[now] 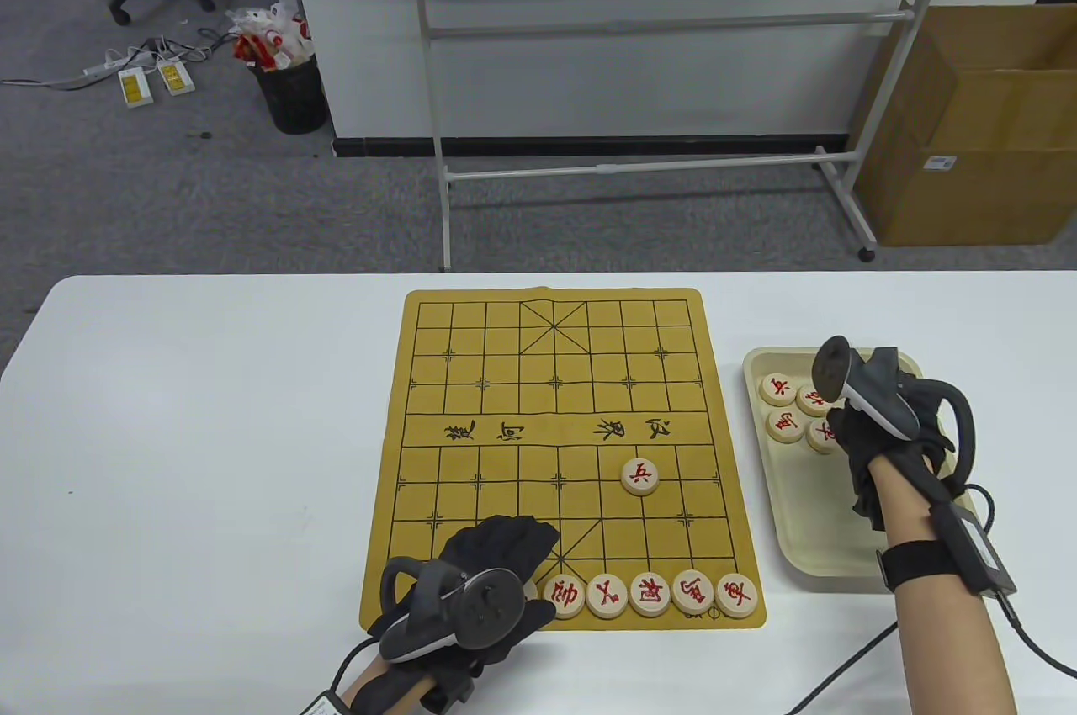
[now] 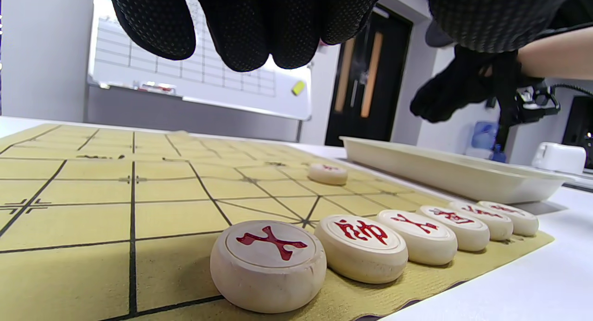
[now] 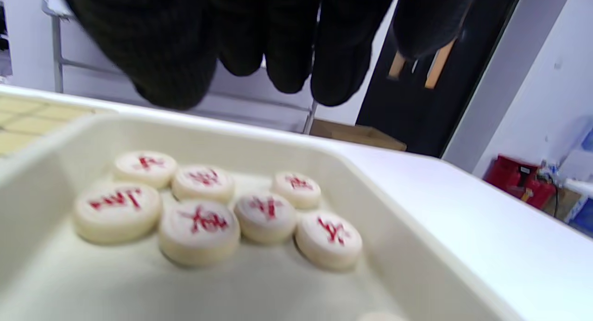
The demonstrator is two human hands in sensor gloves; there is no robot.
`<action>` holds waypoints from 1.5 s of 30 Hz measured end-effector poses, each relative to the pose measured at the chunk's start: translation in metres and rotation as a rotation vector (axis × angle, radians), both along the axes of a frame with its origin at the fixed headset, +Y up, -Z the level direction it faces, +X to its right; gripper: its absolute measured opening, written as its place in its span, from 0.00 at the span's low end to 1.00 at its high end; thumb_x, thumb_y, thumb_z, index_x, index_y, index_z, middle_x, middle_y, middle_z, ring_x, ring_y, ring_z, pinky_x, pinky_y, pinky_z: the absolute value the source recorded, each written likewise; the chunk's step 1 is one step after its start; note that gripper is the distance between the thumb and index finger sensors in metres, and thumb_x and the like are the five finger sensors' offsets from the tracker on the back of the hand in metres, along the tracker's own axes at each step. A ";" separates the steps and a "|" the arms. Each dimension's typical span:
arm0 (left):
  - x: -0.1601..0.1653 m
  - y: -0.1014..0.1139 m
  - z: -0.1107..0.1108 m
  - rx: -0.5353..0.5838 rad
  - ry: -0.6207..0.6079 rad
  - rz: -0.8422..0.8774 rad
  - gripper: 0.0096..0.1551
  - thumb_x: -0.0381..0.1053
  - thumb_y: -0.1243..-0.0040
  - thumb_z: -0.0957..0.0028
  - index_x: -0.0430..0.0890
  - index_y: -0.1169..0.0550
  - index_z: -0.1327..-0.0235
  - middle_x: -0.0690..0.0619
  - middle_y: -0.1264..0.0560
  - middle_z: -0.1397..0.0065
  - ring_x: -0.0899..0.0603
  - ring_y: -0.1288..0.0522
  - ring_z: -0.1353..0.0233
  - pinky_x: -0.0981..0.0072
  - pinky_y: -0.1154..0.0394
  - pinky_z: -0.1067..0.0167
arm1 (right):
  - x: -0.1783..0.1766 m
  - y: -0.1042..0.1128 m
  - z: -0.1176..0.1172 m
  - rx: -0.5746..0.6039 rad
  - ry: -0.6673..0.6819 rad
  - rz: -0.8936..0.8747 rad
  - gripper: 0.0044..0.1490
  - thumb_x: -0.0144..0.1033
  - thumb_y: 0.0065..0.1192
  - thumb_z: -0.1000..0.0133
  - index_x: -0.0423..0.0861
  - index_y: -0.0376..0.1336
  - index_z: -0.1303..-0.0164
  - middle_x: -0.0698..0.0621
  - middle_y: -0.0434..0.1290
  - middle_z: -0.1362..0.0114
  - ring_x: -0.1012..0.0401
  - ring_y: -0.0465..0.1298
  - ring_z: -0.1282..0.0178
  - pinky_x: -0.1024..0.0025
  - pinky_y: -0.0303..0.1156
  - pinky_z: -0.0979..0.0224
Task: Set up Chinese chess pieces
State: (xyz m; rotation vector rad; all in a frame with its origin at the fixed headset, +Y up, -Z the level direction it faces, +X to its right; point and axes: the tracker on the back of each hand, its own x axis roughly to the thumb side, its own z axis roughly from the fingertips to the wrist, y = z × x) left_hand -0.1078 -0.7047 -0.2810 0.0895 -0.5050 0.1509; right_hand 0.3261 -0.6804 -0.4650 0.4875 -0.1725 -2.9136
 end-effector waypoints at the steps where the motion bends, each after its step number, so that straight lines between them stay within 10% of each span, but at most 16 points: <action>1: 0.000 0.000 0.000 -0.001 -0.001 -0.001 0.49 0.69 0.44 0.61 0.54 0.38 0.23 0.52 0.35 0.18 0.41 0.34 0.19 0.40 0.33 0.26 | 0.003 -0.006 -0.002 -0.031 0.008 -0.010 0.45 0.48 0.71 0.50 0.52 0.59 0.21 0.49 0.66 0.17 0.50 0.72 0.22 0.40 0.60 0.18; 13: 0.000 -0.001 -0.002 -0.007 0.008 -0.012 0.49 0.69 0.45 0.61 0.54 0.38 0.23 0.52 0.35 0.18 0.41 0.33 0.19 0.40 0.32 0.26 | -0.006 -0.058 -0.024 -0.153 0.026 0.043 0.48 0.55 0.71 0.53 0.56 0.59 0.21 0.45 0.62 0.19 0.51 0.69 0.27 0.39 0.57 0.17; 21: 0.000 -0.001 -0.002 -0.005 0.011 -0.008 0.49 0.69 0.44 0.61 0.54 0.38 0.23 0.52 0.35 0.18 0.41 0.33 0.19 0.40 0.32 0.26 | -0.012 -0.060 -0.025 -0.190 -0.001 0.072 0.46 0.61 0.68 0.55 0.46 0.67 0.30 0.48 0.76 0.35 0.54 0.79 0.43 0.46 0.69 0.24; 34: 0.000 -0.001 -0.001 0.007 0.006 -0.002 0.49 0.69 0.44 0.61 0.54 0.38 0.23 0.52 0.35 0.18 0.41 0.33 0.19 0.40 0.33 0.26 | -0.026 -0.067 -0.021 -0.235 -0.015 0.138 0.51 0.55 0.73 0.54 0.43 0.61 0.24 0.44 0.76 0.29 0.60 0.83 0.49 0.56 0.77 0.32; 45: 0.004 0.004 0.008 0.067 -0.019 0.056 0.49 0.68 0.44 0.61 0.54 0.38 0.23 0.52 0.35 0.18 0.42 0.34 0.19 0.40 0.33 0.26 | -0.047 0.004 0.030 0.045 0.164 -0.125 0.53 0.57 0.74 0.55 0.43 0.60 0.23 0.42 0.74 0.28 0.60 0.82 0.48 0.54 0.76 0.31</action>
